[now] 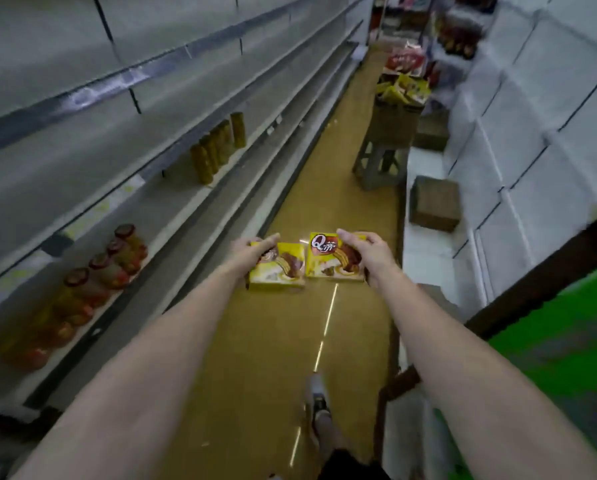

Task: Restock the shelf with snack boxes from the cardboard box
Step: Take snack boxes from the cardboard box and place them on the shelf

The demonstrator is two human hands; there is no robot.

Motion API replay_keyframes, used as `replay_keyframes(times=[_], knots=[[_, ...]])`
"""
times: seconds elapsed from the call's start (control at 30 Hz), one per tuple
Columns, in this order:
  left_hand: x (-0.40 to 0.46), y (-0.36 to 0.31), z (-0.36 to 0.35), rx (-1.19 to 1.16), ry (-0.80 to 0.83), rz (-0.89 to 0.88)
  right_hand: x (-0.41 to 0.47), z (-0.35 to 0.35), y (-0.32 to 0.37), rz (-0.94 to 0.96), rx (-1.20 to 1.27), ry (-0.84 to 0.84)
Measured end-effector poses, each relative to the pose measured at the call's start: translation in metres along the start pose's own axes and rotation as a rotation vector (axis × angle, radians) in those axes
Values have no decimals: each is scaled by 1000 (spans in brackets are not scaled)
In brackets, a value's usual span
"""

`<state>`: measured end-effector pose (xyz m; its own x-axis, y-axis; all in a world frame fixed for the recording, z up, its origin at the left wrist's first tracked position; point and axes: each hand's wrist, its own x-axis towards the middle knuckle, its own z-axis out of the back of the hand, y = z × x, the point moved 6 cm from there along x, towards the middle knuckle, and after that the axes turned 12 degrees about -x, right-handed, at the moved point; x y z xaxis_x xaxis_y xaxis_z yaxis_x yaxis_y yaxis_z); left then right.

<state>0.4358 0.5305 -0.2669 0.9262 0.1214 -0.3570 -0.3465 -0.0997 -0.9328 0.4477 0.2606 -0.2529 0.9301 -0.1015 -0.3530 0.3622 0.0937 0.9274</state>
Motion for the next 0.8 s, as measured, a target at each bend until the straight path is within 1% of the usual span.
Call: replay_keyframes(times=[0.07,0.17,0.23,0.37,0.47,0.57,0.73,0.8], knots=[[27,-7,-4,37,12,-12,24,-2,2,4,-23,-14],[63,-19,-20,48,56,53,64,-6,4,-23,-11,2],[92,-32,-31,40,87,47,96,-8,12,-4,-19,27],[167,-60,-43,12,70,24,168,-7,35,-17,2,47],[213,-82,-56,-70,44,59,217,-6,58,-37,19,48],[253,-108,-74,-105,32,77,260,2,77,-54,21,31],[315,-144,-100,-84,62,68,331,15,113,-26,0,1],[340,-156,-105,-53,74,73,353,17,124,-31,-2,14]])
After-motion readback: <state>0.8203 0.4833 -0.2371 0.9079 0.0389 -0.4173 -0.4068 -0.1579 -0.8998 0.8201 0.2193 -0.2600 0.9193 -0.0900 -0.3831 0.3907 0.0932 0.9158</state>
